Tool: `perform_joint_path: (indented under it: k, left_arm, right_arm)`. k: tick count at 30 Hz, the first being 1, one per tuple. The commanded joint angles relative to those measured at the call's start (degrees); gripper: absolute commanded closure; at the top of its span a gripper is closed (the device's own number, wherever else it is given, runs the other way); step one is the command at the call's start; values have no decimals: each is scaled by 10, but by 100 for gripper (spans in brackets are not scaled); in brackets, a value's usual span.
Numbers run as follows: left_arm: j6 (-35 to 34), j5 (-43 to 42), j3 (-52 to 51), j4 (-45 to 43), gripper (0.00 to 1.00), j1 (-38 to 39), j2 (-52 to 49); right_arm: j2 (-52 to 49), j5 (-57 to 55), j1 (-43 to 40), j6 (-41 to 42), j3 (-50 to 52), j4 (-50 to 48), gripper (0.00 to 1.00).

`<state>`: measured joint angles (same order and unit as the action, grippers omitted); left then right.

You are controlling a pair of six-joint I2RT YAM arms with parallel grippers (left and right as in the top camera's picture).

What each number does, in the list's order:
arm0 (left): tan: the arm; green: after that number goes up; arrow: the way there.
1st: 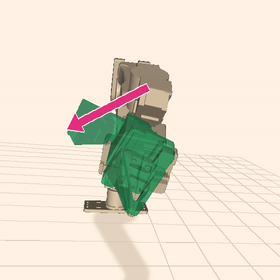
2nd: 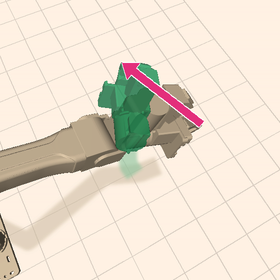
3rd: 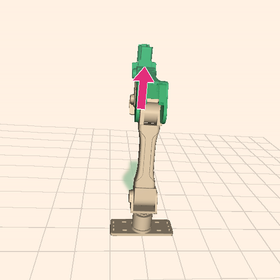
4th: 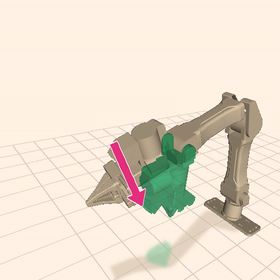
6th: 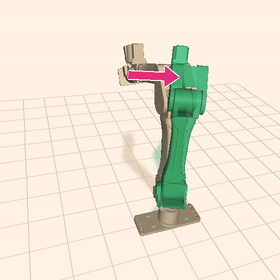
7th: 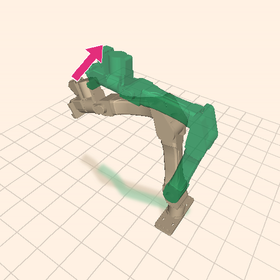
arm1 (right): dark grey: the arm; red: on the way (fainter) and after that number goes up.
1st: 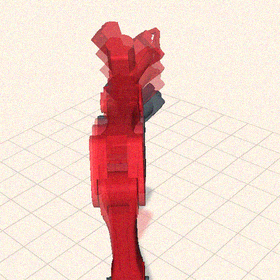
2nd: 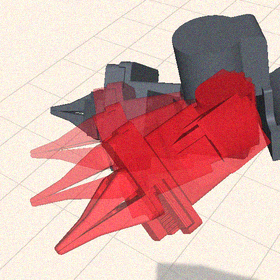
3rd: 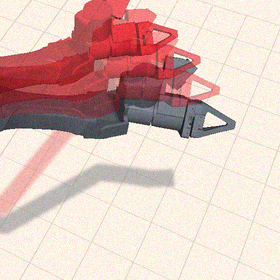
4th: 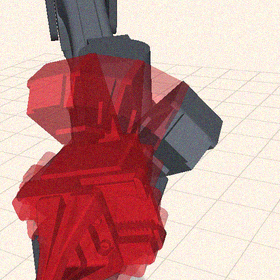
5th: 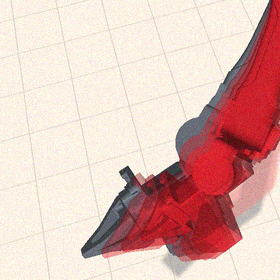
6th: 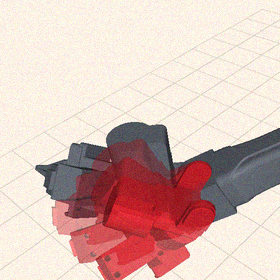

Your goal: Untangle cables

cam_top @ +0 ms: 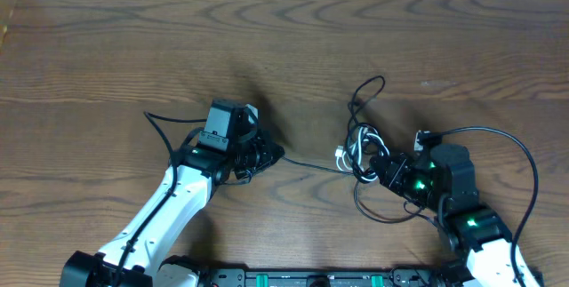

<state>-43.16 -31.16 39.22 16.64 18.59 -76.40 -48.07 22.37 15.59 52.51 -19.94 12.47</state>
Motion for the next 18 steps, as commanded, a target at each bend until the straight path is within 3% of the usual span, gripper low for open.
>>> perform_joint_path:
  k: [1,9,13,18]
  left_arm:
    - [16,67,13,5,92,-3,7]
    - [-39,139,12,4,92,58,-6]
    - [-70,196,12,2,92,96,-15]
    - [-71,206,12,-34,91,129,-28]
  right_arm:
    - [31,-10,-5,-50,2,-7,99]
    - [50,-68,-5,-72,2,16,99]
    - [50,-86,-4,-40,2,54,99]
    - [49,-92,-4,-5,2,97,99]
